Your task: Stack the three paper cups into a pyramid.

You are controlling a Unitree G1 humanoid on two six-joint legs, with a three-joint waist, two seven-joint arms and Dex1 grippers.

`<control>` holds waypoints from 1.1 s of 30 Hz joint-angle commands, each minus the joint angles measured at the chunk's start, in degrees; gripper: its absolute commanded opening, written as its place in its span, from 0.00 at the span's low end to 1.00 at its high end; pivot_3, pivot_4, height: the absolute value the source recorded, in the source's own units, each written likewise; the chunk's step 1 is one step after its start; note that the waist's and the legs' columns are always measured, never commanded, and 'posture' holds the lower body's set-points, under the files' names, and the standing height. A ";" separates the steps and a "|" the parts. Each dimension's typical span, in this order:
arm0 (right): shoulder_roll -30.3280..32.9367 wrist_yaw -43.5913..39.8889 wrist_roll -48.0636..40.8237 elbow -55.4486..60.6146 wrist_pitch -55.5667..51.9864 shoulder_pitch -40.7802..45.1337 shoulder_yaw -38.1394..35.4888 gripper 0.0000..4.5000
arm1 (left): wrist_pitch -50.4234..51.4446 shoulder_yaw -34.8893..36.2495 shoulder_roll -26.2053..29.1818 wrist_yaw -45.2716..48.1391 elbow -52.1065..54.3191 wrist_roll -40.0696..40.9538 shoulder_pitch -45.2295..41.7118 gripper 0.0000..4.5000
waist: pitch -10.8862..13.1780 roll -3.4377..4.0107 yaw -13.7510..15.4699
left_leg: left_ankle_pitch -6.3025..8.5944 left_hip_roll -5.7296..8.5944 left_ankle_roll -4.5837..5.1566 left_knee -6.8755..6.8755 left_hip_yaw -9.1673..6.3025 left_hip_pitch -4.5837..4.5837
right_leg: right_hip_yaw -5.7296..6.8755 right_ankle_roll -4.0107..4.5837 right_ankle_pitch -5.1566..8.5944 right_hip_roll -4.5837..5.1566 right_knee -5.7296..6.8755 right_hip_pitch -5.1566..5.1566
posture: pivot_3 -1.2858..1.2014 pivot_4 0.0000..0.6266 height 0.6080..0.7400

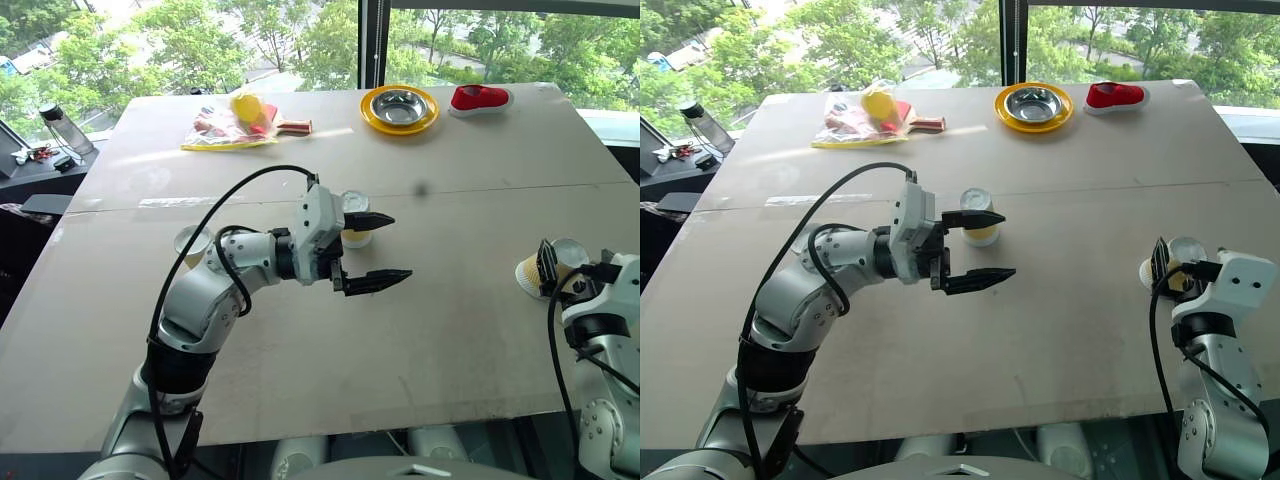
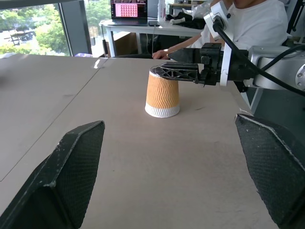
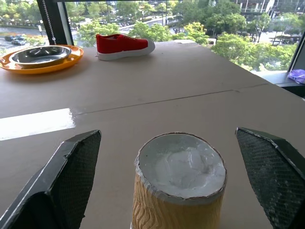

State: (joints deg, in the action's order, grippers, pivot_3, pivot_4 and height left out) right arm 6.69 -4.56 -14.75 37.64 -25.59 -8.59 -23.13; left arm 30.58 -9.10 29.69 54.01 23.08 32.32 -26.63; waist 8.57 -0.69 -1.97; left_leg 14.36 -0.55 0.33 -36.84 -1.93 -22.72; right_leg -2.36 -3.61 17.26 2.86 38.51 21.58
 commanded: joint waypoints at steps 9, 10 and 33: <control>0.81 -0.02 -1.35 -3.46 2.59 0.17 -0.78 0.99 | 1.18 1.83 0.58 -1.54 4.30 1.78 -0.04 1.00 | 0.00 0.00 -0.01 | 0.00 0.00 0.00 0.00 0.00 0.00 | 0.00 0.00 0.00 -0.01 0.00 0.00 | 0.52 0.24 1.00; 0.74 -0.15 -1.78 -3.84 2.64 0.22 -0.81 0.99 | 1.28 1.88 0.64 -1.61 4.42 1.87 0.00 1.00 | 0.00 0.00 -0.01 | 0.00 0.00 0.00 0.00 0.00 0.00 | 0.00 0.00 0.00 -0.01 0.00 0.00 | 0.52 0.24 1.00; 7.63 -8.81 -0.02 -10.88 3.03 10.38 14.50 0.48 | 1.16 7.19 1.71 -13.40 11.79 -1.39 15.13 1.00 | 0.01 0.01 -0.33 | 0.00 -0.08 0.00 0.02 0.00 0.09 | -0.03 0.01 0.00 -0.06 0.06 0.00 | 0.52 0.24 1.00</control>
State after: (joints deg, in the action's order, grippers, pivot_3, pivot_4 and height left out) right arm 13.45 -11.84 -15.08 26.45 -22.49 -0.53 -11.03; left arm 32.19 -4.18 31.95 43.90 30.32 31.40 -11.75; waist 8.58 -0.69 -2.30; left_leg 14.36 -0.63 0.33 -36.83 -1.94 -22.63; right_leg -2.38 -3.60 17.26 2.81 38.58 21.59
